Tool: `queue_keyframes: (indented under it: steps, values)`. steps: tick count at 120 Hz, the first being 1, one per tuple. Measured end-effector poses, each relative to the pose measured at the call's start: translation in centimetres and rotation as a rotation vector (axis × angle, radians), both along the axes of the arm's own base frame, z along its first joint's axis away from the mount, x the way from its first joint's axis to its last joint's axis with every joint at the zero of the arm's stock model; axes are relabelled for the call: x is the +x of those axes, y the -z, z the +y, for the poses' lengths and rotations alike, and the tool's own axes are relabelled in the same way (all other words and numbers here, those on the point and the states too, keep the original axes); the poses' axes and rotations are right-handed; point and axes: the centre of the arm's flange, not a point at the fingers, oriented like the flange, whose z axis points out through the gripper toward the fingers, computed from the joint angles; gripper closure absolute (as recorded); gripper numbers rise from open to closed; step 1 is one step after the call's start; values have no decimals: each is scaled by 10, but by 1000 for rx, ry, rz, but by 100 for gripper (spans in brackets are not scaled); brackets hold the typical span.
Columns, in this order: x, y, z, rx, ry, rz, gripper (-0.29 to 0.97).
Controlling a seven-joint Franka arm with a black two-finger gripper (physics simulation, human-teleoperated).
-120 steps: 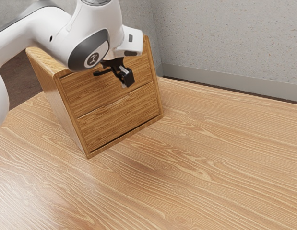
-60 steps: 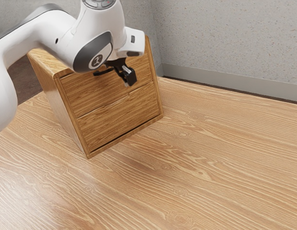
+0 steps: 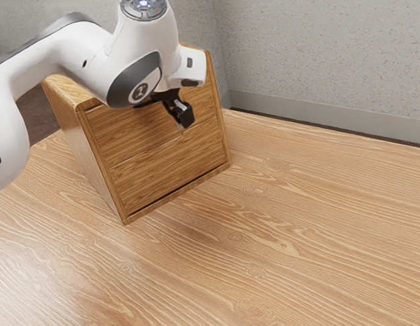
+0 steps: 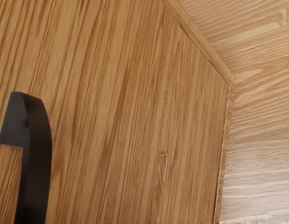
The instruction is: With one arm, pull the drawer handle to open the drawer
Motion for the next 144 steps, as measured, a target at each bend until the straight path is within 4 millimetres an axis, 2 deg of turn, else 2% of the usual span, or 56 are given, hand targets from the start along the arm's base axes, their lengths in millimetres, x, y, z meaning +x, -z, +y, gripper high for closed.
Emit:
queue_keyframes:
  steps: [19,34,39,60,76,88,109,122,144]
  values:
    - [0,2,-12,-6,12,4,3]
    - [-17,-3,-24,-10,22,11,6]
    - [-21,-6,-32,-10,33,11,12]
    - [-36,-9,-66,2,78,15,17]
    - [-40,-6,-80,22,88,19,5]
    - [-40,-5,-89,47,92,22,3]
    - [-42,-4,-101,63,88,19,1]
    - [-50,-4,-109,73,90,16,4]
    - [-63,-9,-136,82,115,3,12]
